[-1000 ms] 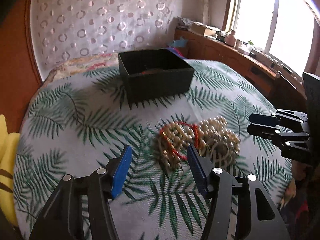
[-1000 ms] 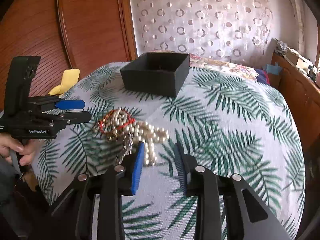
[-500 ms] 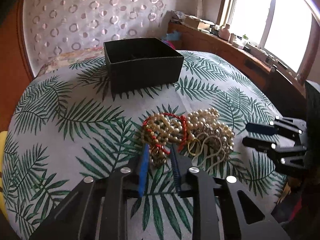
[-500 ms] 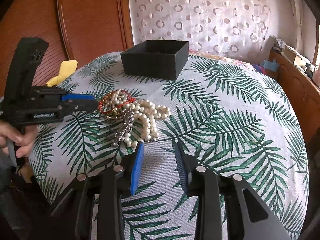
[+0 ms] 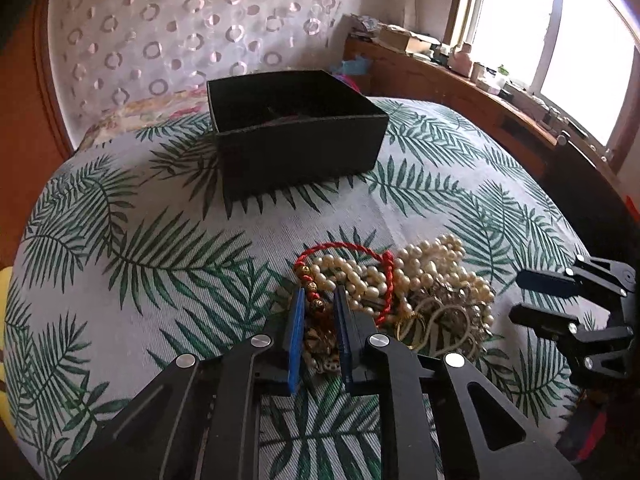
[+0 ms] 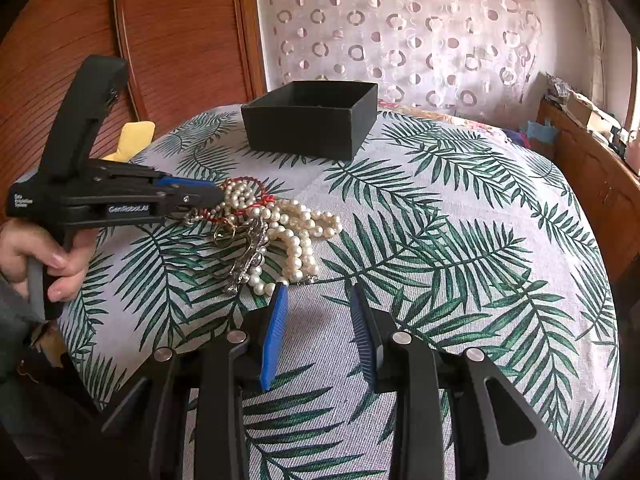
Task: Organize jewelry
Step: 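Grasp the red string bracelet with the left tool and lift it, then lower the right tool onto the pearl strands while the left tool holds the red bracelet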
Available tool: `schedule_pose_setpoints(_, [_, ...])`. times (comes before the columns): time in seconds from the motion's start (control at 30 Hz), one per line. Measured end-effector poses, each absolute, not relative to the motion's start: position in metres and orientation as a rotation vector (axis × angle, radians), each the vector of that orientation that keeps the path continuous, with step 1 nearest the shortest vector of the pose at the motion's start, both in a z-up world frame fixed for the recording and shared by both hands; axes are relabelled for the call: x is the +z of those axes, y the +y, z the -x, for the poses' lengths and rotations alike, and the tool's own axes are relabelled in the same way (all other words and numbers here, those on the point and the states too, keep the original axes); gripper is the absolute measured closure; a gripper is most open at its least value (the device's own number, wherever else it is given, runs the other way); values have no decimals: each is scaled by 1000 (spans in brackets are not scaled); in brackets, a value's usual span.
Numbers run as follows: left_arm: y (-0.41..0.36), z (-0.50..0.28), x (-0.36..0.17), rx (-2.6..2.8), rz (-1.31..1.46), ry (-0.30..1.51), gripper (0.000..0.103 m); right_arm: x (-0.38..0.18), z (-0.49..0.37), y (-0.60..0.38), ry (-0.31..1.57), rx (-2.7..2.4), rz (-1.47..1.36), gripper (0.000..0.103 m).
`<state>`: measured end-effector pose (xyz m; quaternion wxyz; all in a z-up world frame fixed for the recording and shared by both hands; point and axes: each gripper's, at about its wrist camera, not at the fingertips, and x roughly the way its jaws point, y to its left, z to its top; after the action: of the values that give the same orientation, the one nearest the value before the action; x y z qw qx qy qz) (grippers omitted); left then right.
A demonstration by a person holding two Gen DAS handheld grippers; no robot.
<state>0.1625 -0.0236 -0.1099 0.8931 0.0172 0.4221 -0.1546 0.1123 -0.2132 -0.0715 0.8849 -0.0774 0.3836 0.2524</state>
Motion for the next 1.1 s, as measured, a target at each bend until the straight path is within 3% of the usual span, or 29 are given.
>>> schedule_pose_setpoints(0.1, [-23, -167, -110, -315, -38, 874, 90, -72, -113, -213, 796, 525, 162, 68])
schedule_pose_setpoints(0.17, [-23, -166, -109, -322, -48, 867, 97, -72, -112, -213, 798, 525, 159, 68])
schedule_pose_setpoints(0.67, [1, -136, -57, -322, 13, 725, 97, -72, -112, -214, 798, 529, 149, 68])
schedule_pose_setpoints(1.1, [9, -108, -55, -337, 61, 698, 97, -69, -119, -201, 809, 560, 180, 68])
